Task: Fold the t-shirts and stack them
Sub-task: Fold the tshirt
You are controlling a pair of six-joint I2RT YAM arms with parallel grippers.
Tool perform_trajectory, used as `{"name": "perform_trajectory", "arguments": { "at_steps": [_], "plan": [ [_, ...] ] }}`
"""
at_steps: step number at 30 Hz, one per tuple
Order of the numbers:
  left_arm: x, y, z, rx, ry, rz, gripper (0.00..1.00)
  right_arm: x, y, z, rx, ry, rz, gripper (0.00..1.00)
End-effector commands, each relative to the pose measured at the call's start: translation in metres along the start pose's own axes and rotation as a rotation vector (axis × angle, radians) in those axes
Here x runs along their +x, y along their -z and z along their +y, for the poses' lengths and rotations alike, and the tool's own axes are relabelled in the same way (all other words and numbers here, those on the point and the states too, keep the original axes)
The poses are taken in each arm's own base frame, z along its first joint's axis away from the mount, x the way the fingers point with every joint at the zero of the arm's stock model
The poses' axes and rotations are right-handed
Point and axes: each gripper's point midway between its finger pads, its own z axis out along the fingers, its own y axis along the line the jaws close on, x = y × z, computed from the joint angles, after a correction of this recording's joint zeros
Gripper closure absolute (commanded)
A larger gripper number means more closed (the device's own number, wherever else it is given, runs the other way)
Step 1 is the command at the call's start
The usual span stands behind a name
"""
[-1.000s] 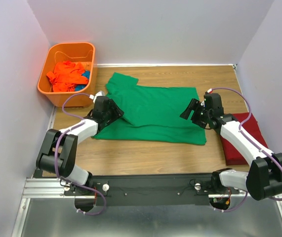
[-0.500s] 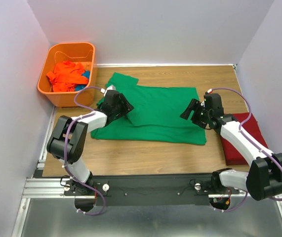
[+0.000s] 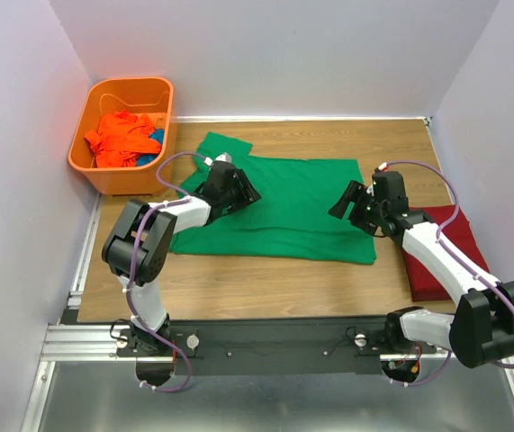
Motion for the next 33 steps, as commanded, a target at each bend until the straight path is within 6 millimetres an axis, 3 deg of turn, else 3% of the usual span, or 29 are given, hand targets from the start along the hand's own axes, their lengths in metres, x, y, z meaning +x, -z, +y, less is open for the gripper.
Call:
{"name": "perform_trajectory", "arguments": {
  "at_steps": [1,7,10,12,15,16,18,19,20,22,24,25,26,27,28,29,31,33],
  "plan": [
    [-0.011,0.0,-0.017,0.047,-0.041,-0.02,0.35,-0.001,-0.001,-0.004,0.02,0.021,-0.021,0.15],
    [-0.04,0.014,-0.036,0.061,-0.058,-0.085,0.35,-0.008,-0.001,0.001,0.011,0.024,-0.03,0.15],
    [-0.065,0.021,-0.026,0.014,-0.033,-0.139,0.35,-0.014,-0.005,0.001,0.026,0.023,-0.036,0.15],
    [-0.087,0.023,-0.022,-0.012,-0.011,-0.168,0.35,-0.031,-0.006,0.01,0.021,0.03,-0.069,0.15],
    [-0.141,0.025,-0.003,-0.158,-0.015,-0.296,0.35,-0.057,-0.015,0.022,0.02,0.045,-0.114,0.15],
    [-0.169,0.031,-0.015,-0.167,-0.048,-0.353,0.35,-0.062,-0.023,0.022,0.025,0.054,-0.114,0.15],
    [-0.192,0.027,0.009,-0.307,-0.071,-0.4,0.36,-0.079,-0.028,0.032,0.011,0.065,-0.15,0.15],
    [-0.22,0.034,-0.003,-0.315,-0.104,-0.453,0.36,-0.083,-0.039,0.033,0.014,0.07,-0.15,0.15],
    [-0.224,0.025,0.012,-0.374,-0.119,-0.44,0.37,-0.089,-0.043,0.035,0.014,0.07,-0.163,0.16],
    [-0.246,0.026,0.018,-0.448,-0.156,-0.483,0.38,-0.102,-0.051,0.045,-0.006,0.071,-0.186,0.16],
    [-0.271,0.021,0.019,-0.505,-0.22,-0.519,0.41,-0.107,-0.07,0.046,-0.008,0.071,-0.185,0.16],
    [-0.283,0.015,0.017,-0.521,-0.269,-0.531,0.41,-0.12,-0.073,0.054,-0.031,0.074,-0.217,0.17],
    [-0.294,0.022,0.007,-0.51,-0.264,-0.564,0.42,-0.123,-0.079,0.057,-0.041,0.078,-0.221,0.17],
    [-0.294,0.011,0.017,-0.547,-0.315,-0.548,0.43,-0.122,-0.092,0.055,-0.033,0.079,-0.209,0.18],
    [-0.301,0.004,0.018,-0.559,-0.333,-0.561,0.44,-0.135,-0.094,0.062,-0.047,0.091,-0.237,0.18],
    [-0.309,0.009,0.012,-0.551,-0.349,-0.585,0.44,-0.139,-0.099,0.063,-0.049,0.095,-0.243,0.18],
    [-0.307,-0.011,0.018,-0.543,-0.434,-0.547,0.43,-0.14,-0.114,0.061,-0.041,0.107,-0.237,0.18],
    [-0.309,-0.025,0.026,-0.565,-0.462,-0.535,0.44,-0.151,-0.118,0.071,-0.069,0.121,-0.251,0.18]
  ]
}}
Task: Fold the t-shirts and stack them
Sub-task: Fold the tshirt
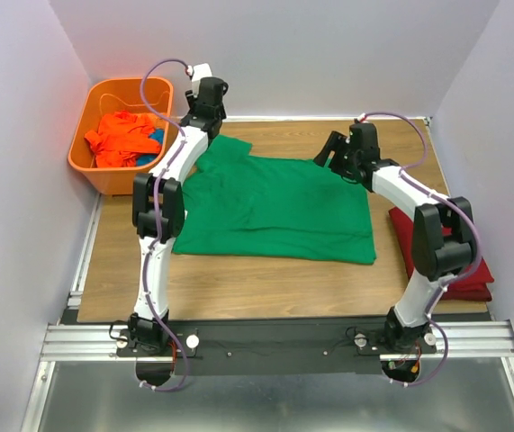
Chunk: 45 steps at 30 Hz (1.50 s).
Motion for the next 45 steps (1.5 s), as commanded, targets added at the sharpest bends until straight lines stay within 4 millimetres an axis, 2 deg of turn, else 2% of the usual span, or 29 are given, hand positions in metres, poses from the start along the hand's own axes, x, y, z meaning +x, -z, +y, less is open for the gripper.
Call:
{"name": "perform_trajectory", "arguments": {
  "at_steps": [1,2,3,5,9,10,11,12,14,17,20,25,34,45],
  "plan": [
    [0.017,-0.025,0.019,-0.084,-0.193,0.021,0.44,-0.03,-0.019,0.017,-0.047,0.046,-0.078,0.18],
    [0.009,-0.028,0.02,-0.086,-0.196,0.007,0.43,-0.028,-0.024,0.016,-0.05,0.047,-0.069,0.18],
    [0.024,-0.038,0.022,-0.089,-0.216,0.032,0.43,-0.027,-0.027,0.018,-0.061,0.049,-0.066,0.18],
    [0.03,-0.051,0.023,-0.063,-0.228,0.046,0.42,-0.027,-0.031,0.022,-0.09,0.052,-0.075,0.18],
    [0.038,-0.067,0.029,-0.036,-0.211,0.053,0.4,-0.02,-0.04,0.019,-0.095,0.058,-0.064,0.18],
    [0.043,-0.07,0.023,0.012,-0.219,0.067,0.4,-0.018,-0.041,0.018,-0.097,0.055,-0.057,0.19],
    [0.036,-0.071,0.021,0.019,-0.21,0.058,0.4,-0.018,-0.043,0.018,-0.097,0.054,-0.057,0.19],
    [0.038,-0.075,0.024,0.019,-0.211,0.063,0.4,-0.015,-0.045,0.017,-0.099,0.054,-0.049,0.19],
    [0.047,-0.076,0.009,0.132,-0.195,0.089,0.36,-0.01,-0.048,0.018,-0.111,0.049,-0.036,0.19],
    [0.056,-0.079,0.015,0.141,-0.164,0.128,0.35,-0.008,-0.05,0.019,-0.12,0.039,-0.026,0.19],
    [0.083,-0.083,0.022,0.158,-0.143,0.21,0.35,-0.008,-0.05,0.02,-0.127,0.043,-0.026,0.19],
    [0.111,-0.083,0.025,0.175,-0.11,0.292,0.39,-0.007,-0.05,0.021,-0.136,0.039,-0.016,0.19],
    [0.135,-0.079,0.041,0.12,-0.087,0.379,0.44,-0.006,-0.049,0.02,-0.143,0.035,-0.012,0.19],
    [0.137,-0.077,0.059,0.03,-0.109,0.386,0.44,-0.003,-0.05,0.015,-0.143,0.025,0.0,0.19]
  ]
}}
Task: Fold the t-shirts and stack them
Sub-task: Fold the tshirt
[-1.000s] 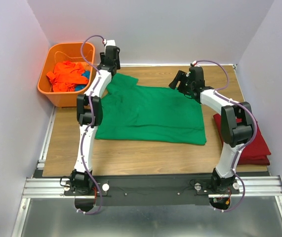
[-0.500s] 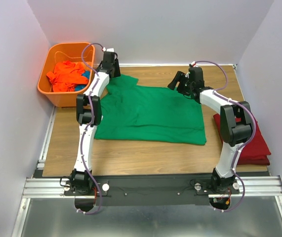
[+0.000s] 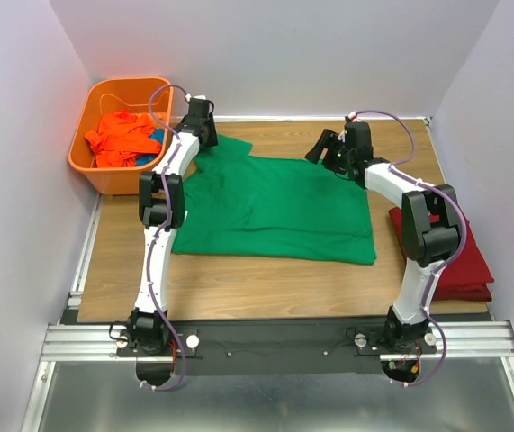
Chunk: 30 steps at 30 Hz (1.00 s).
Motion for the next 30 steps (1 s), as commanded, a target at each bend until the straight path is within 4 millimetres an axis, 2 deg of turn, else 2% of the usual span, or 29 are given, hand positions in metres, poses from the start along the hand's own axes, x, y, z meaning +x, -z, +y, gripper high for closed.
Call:
{"name": "perform_trajectory", "arguments": {
  "at_steps": [1,7,13,14,16,17,19,27,30],
  "plan": [
    [0.004,0.001,0.016,-0.064,0.01,0.017,0.44,-0.002,-0.004,0.0,-0.023,-0.004,-0.002,0.19],
    [0.007,-0.001,0.013,-0.048,0.0,0.028,0.48,-0.002,-0.004,0.0,-0.023,-0.009,-0.002,0.19],
    [0.009,-0.002,0.008,-0.02,-0.013,0.036,0.65,-0.004,-0.002,-0.004,-0.016,-0.019,-0.007,0.19],
    [0.009,-0.002,0.006,-0.011,-0.015,0.035,0.73,-0.004,-0.002,-0.005,-0.014,-0.02,-0.007,0.19],
    [0.008,-0.001,0.003,0.004,-0.016,0.033,0.8,-0.008,0.0,-0.007,-0.005,-0.022,-0.018,0.19],
    [0.005,-0.001,0.0,0.016,-0.012,0.024,0.91,-0.008,0.0,-0.008,-0.003,-0.021,-0.02,0.19],
    [0.0,0.003,-0.007,0.054,-0.004,0.007,0.99,-0.011,0.001,-0.015,0.015,-0.026,-0.029,0.19],
    [-0.05,0.034,-0.028,0.123,0.022,-0.162,1.0,-0.019,0.006,-0.048,0.105,-0.067,-0.056,0.2],
    [-0.067,0.045,-0.037,0.173,0.02,-0.21,1.0,-0.025,0.01,-0.075,0.184,-0.1,-0.076,0.2]
  ]
}}
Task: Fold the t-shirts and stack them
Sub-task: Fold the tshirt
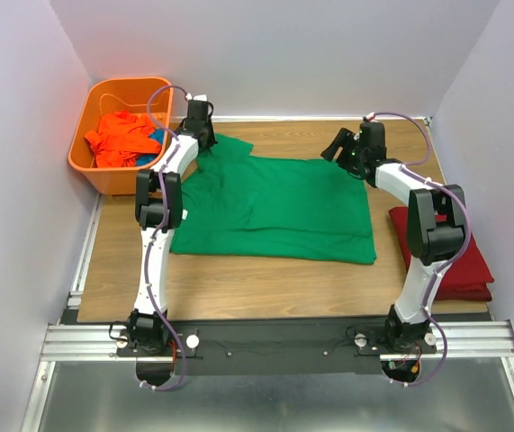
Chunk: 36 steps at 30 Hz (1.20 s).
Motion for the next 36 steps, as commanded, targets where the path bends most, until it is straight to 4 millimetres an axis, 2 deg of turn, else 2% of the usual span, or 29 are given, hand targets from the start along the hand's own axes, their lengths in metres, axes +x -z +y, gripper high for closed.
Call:
{"name": "perform_trajectory", "arguments": {
  "at_steps": [1,3,7,10,11,13,14,18,19,20,21,27,29,33,34,35,36],
  "plan": [
    [-0.069,0.037,-0.032,0.127,0.012,-0.176,1.0,-0.011,0.004,-0.038,0.123,-0.049,-0.042,0.2],
    [-0.079,0.043,-0.039,0.16,0.009,-0.205,1.0,-0.011,0.006,-0.051,0.157,-0.071,-0.042,0.2],
    [-0.08,0.046,-0.054,0.24,-0.001,-0.204,1.0,-0.016,0.009,-0.087,0.257,-0.099,-0.063,0.2],
    [-0.075,0.046,-0.062,0.288,-0.009,-0.194,1.0,-0.018,0.01,-0.105,0.31,-0.115,-0.055,0.2],
    [-0.076,0.047,-0.064,0.302,-0.011,-0.198,1.0,-0.013,0.008,-0.112,0.33,-0.117,-0.041,0.2],
    [-0.069,0.046,-0.069,0.337,-0.017,-0.182,1.0,-0.016,0.005,-0.118,0.35,-0.12,-0.042,0.21],
    [-0.069,0.046,-0.07,0.345,-0.018,-0.183,1.0,-0.009,0.0,-0.127,0.376,-0.121,-0.024,0.21],
    [-0.06,0.044,-0.074,0.366,-0.024,-0.165,1.0,-0.009,-0.009,-0.138,0.411,-0.123,-0.015,0.23],
    [-0.058,0.043,-0.075,0.371,-0.023,-0.16,1.0,-0.002,-0.014,-0.143,0.424,-0.126,0.004,0.26],
    [-0.058,0.043,-0.075,0.375,-0.024,-0.16,1.0,-0.007,-0.017,-0.142,0.423,-0.127,-0.006,0.26],
    [-0.057,0.043,-0.077,0.38,-0.025,-0.159,1.0,-0.002,-0.022,-0.148,0.433,-0.129,0.007,0.26],
    [-0.052,0.041,-0.077,0.383,-0.025,-0.15,1.0,-0.013,-0.037,-0.15,0.446,-0.131,-0.019,0.28],
    [-0.051,0.04,-0.076,0.382,-0.025,-0.147,1.0,-0.011,-0.042,-0.151,0.444,-0.136,-0.01,0.29],
    [-0.05,0.039,-0.076,0.379,-0.025,-0.147,1.0,-0.01,-0.047,-0.149,0.43,-0.151,-0.003,0.38],
    [-0.049,0.038,-0.076,0.378,-0.024,-0.145,1.0,-0.01,-0.048,-0.149,0.426,-0.153,-0.001,0.43],
    [-0.05,0.038,-0.076,0.379,-0.025,-0.148,1.0,-0.01,-0.05,-0.145,0.41,-0.158,0.004,0.43],
    [-0.049,0.038,-0.076,0.378,-0.024,-0.145,1.0,-0.008,-0.052,-0.146,0.406,-0.162,0.011,0.49]
  ]
}}
